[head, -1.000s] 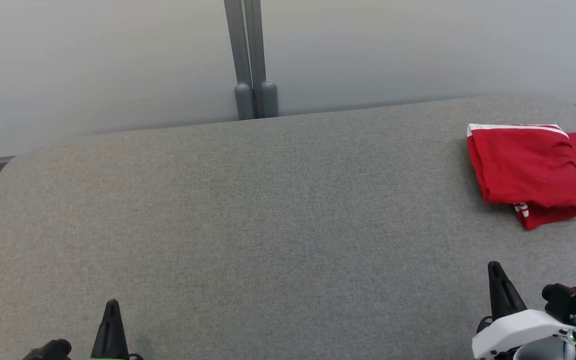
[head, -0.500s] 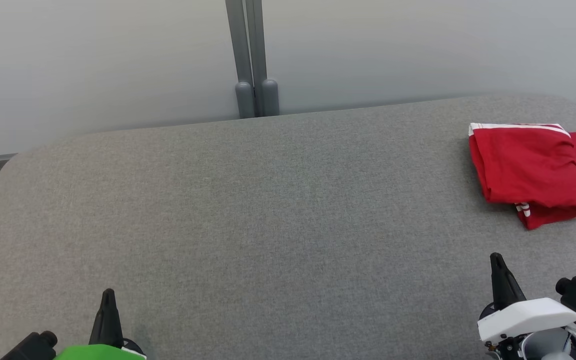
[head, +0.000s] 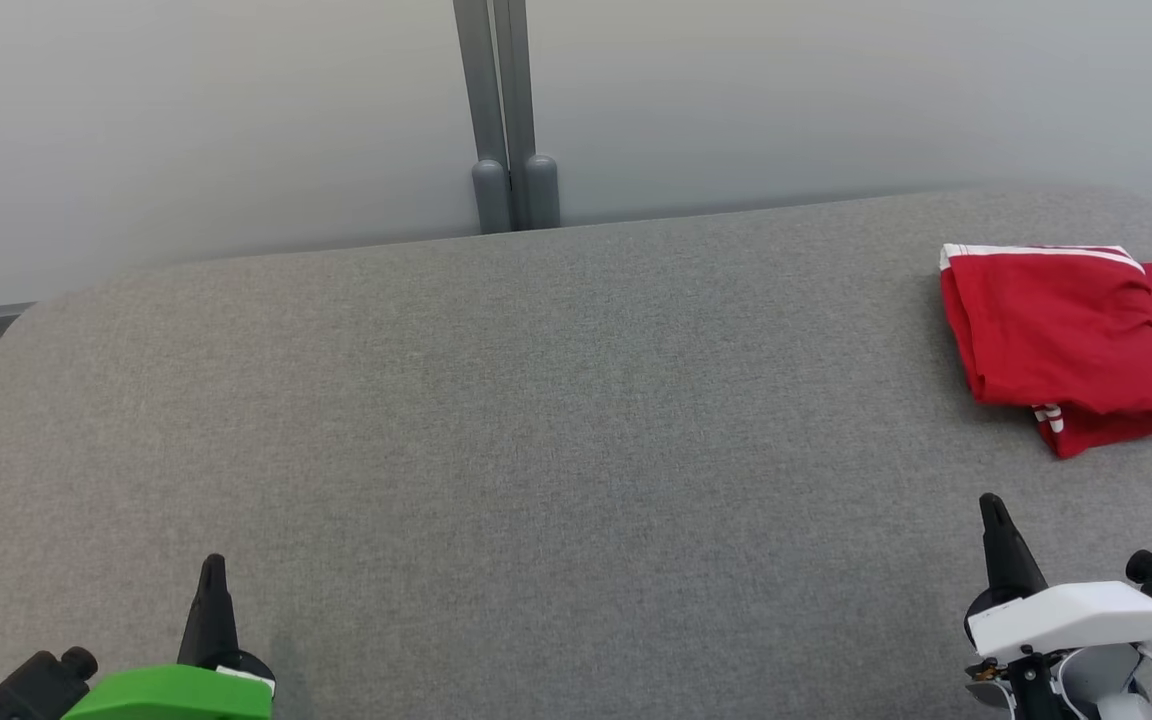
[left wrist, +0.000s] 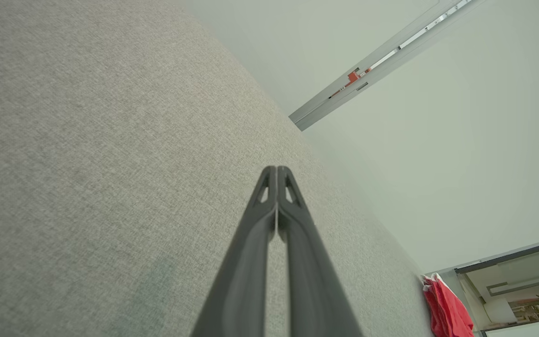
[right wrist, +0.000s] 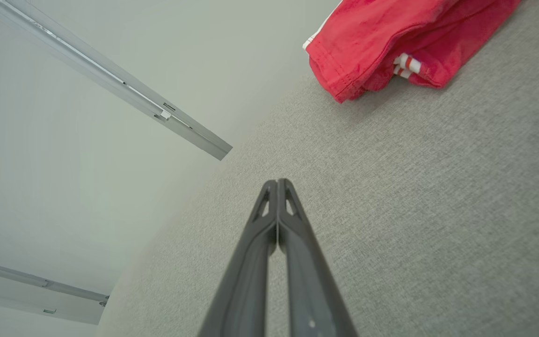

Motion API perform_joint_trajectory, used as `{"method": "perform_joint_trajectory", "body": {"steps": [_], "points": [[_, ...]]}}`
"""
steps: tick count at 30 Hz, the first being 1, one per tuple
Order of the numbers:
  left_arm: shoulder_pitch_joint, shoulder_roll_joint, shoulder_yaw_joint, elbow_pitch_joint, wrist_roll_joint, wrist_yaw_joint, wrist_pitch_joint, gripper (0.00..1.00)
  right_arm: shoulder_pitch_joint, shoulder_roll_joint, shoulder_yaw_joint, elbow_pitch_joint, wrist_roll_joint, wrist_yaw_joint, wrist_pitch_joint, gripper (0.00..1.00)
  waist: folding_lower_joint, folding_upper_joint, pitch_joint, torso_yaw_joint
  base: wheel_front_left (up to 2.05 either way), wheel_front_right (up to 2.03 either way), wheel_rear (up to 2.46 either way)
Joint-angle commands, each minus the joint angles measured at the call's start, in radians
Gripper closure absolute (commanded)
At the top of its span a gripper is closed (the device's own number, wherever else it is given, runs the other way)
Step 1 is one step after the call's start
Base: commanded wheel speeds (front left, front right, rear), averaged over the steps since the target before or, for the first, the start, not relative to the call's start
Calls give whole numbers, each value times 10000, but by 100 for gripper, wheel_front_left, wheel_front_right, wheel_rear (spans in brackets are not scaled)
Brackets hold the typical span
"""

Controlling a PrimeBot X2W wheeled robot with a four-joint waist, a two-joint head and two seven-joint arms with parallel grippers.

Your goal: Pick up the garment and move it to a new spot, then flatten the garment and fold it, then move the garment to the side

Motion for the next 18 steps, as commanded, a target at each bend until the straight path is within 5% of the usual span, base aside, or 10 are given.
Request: {"method": "perform_joint_trajectory", "body": {"steps": [1, 18], "points": [[-283, 66, 62, -134, -314, -77, 86, 100, -229, -69, -28, -151, 364, -1, 63, 100, 0, 0, 4, 2, 0, 0, 0], [-617, 83, 180, -137, -2110, -177, 591, 100, -422, -80, -58, -222, 2489, 0, 557, 100, 0, 0, 55, 35, 0, 0, 0]]}}
